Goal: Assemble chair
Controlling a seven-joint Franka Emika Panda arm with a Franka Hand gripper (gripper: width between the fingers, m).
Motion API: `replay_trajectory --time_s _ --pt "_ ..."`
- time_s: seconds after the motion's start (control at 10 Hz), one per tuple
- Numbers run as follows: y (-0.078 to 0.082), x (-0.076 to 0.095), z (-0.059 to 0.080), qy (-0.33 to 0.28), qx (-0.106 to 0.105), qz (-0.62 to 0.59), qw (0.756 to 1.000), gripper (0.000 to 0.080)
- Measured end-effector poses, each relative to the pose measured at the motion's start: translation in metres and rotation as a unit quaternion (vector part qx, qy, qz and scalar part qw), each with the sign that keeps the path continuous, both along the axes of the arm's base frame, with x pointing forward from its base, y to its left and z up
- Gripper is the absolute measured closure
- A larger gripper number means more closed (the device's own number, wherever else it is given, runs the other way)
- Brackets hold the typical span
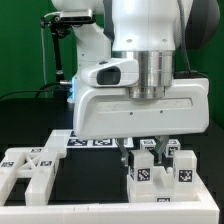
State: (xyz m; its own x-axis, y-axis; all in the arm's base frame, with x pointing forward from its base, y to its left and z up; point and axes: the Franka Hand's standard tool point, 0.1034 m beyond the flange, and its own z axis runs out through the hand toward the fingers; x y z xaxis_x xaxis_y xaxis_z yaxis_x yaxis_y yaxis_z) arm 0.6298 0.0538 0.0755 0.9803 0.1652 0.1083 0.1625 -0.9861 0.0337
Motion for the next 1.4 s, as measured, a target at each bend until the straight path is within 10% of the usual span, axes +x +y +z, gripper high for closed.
replay_trajectory --time_s 0.7,1.4 --pt "-0.0007 -0.0013 -0.0009 -0.003 0.032 -0.273 0.961 0.0512" --pt "-0.0041 -0.0015 -0.0017 -0.002 0.080 -0.617 0.783 0.0512"
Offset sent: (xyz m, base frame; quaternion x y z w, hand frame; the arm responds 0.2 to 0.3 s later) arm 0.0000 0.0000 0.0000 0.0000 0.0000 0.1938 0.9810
